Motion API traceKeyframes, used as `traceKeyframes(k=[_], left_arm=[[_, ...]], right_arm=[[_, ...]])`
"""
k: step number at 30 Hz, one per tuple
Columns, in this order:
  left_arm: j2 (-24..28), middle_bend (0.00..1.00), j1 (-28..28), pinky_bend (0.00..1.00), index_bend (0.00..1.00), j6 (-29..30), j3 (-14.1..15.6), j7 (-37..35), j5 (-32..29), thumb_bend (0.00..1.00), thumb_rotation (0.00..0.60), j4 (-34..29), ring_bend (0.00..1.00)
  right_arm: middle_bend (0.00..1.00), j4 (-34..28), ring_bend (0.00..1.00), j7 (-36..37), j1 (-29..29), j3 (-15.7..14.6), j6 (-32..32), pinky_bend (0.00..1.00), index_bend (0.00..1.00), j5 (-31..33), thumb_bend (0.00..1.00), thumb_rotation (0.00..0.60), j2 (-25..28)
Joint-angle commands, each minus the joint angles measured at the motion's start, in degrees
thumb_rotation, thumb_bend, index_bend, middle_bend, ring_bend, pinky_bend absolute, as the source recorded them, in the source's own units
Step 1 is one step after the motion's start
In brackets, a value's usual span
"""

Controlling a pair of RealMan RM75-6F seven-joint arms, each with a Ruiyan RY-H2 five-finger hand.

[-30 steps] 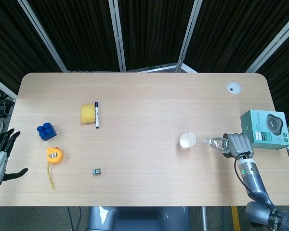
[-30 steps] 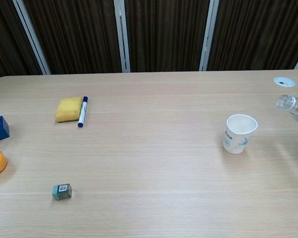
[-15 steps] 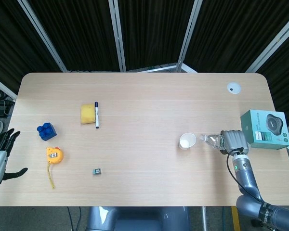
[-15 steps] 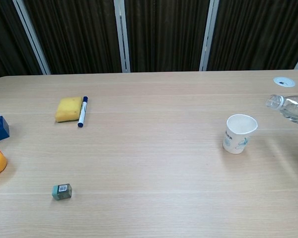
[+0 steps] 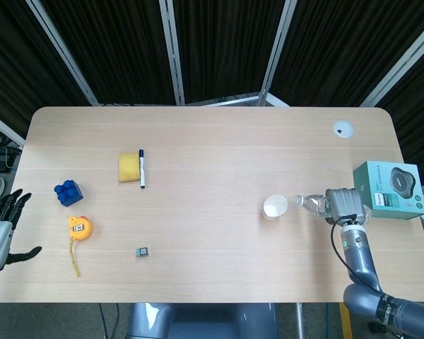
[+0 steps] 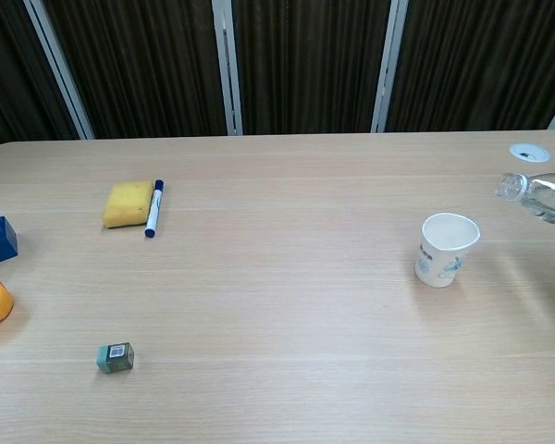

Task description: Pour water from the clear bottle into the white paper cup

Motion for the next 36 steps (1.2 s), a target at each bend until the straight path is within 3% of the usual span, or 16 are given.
traceKeyframes(k=[1,36], left_arm=[[0.0,0.0,0.0,0.0,0.0,0.0,0.0,0.0,0.0,0.0,0.6,0.0,0.0],[0.0,0.0,-0.2,0.0,0.0,-0.4,0.1,0.1,-0.3,0.0,0.6,0.0,0.0]], right_arm=[[0.58,-0.1,0.51,-0.6,0.2,-0.1,0.4,0.49,0.51,0.1,0.69,0.6,0.0],[0.58,-2.2,0.51,-7.9,1.7,-1.2,4.4,0.49,0.51,1.6,0.7,0.6,-0.3]])
